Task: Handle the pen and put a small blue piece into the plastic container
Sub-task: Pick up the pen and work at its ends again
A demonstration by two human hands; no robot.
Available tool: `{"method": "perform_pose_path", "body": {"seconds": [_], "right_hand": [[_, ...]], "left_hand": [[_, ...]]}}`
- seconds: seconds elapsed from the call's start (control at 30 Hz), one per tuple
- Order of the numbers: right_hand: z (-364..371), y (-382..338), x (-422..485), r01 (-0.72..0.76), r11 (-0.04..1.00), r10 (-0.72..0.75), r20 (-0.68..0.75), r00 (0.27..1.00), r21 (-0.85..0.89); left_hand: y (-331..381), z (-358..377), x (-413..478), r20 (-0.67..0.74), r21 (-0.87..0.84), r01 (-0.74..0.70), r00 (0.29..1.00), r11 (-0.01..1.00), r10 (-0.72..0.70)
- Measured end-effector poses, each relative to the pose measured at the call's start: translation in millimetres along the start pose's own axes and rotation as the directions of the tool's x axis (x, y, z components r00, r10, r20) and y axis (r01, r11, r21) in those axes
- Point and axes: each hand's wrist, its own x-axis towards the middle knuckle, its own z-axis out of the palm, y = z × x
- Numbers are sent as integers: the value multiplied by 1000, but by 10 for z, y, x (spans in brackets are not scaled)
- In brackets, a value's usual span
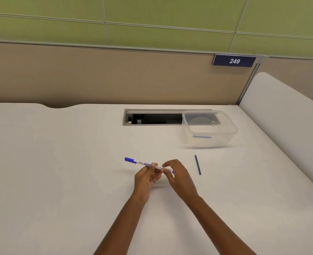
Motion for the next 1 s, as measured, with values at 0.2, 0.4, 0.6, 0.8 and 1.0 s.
{"method": "perform_pose_path", "body": {"seconds": [0.2, 0.4, 0.6, 0.8, 1.0], "right_hand": [[-303, 360, 103, -127, 982, 114, -100, 988, -142], [-442, 699, 148, -367, 843, 359, -97, 928, -394], [-448, 748, 194, -441, 800, 446, -88, 891, -408], [-509, 588, 267, -472, 866, 481, 17, 877, -169], [-547, 152, 325, -435, 779, 432, 116, 894, 452]], "left_hand": [[41, -6, 22, -92, -152, 48, 994, 987, -62], [47, 36, -8, -106, -261, 87, 987, 961, -118], [71, 81, -25, -96, -319, 113, 984, 941, -151], [84, 98, -34, -81, -360, 121, 984, 925, -160], [117, 177, -61, -79, -398, 133, 981, 908, -179]]}}
